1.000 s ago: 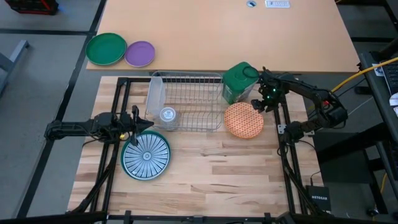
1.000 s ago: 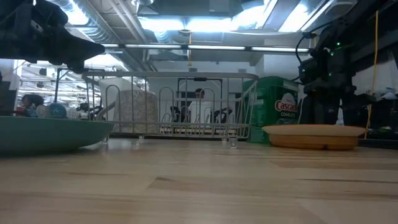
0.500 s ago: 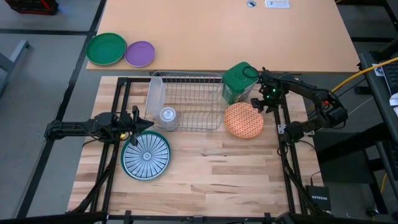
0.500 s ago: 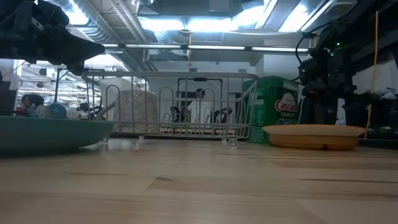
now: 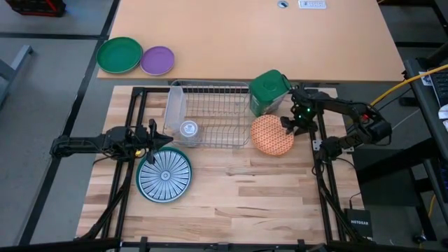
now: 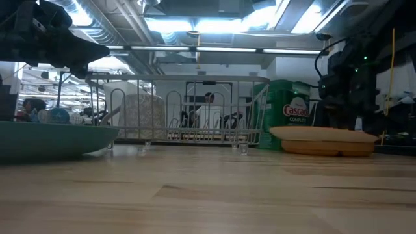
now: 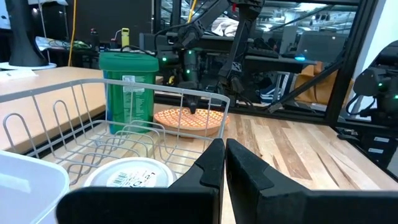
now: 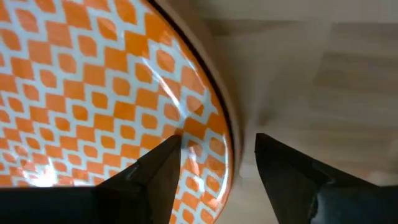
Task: Sort dishes
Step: Put the orange plate in the dish rack
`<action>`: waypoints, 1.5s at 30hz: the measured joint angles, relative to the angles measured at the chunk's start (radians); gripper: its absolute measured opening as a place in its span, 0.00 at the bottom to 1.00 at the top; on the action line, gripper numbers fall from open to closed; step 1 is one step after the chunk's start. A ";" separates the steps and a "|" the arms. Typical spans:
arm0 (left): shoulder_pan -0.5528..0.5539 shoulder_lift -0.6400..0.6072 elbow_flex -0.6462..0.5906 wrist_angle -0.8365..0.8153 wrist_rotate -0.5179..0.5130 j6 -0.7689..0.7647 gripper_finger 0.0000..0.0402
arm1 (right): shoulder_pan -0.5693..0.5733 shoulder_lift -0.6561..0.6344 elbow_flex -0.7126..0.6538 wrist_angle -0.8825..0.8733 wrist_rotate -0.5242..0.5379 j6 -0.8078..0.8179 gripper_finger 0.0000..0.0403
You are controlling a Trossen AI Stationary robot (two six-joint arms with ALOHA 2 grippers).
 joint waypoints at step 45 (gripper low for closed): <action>-0.119 0.931 0.451 0.586 0.000 0.361 0.02 | 0.000 0.000 0.000 0.020 0.005 -0.024 0.33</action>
